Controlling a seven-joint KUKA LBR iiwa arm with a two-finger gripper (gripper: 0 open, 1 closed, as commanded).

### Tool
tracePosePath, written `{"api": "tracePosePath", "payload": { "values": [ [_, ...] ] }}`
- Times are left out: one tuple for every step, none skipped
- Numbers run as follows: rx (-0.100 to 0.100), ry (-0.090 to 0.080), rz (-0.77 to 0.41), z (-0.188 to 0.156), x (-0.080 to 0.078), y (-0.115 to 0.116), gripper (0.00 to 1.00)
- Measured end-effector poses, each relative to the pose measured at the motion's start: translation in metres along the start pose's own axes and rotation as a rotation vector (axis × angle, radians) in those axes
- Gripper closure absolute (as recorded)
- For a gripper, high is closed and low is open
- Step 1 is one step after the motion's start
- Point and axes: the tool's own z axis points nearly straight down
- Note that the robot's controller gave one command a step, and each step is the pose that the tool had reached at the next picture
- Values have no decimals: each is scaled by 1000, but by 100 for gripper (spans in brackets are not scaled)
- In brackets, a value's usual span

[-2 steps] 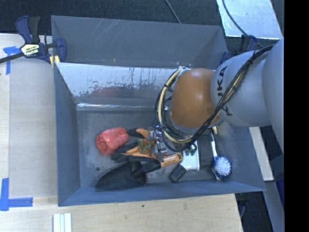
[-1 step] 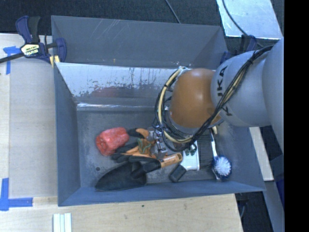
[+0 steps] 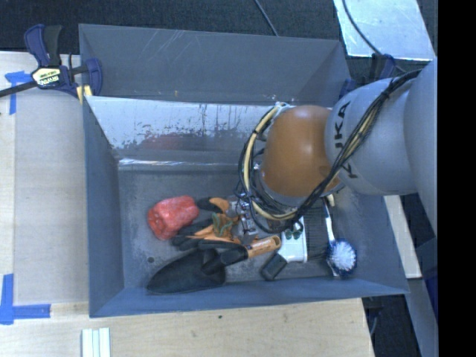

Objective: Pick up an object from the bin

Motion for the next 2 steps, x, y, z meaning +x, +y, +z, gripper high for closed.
{"api": "tracePosePath", "payload": {
  "values": [
    [0, 0, 0, 0, 0, 0, 100],
    [0, 0, 0, 0, 0, 0, 100]
  ]
}}
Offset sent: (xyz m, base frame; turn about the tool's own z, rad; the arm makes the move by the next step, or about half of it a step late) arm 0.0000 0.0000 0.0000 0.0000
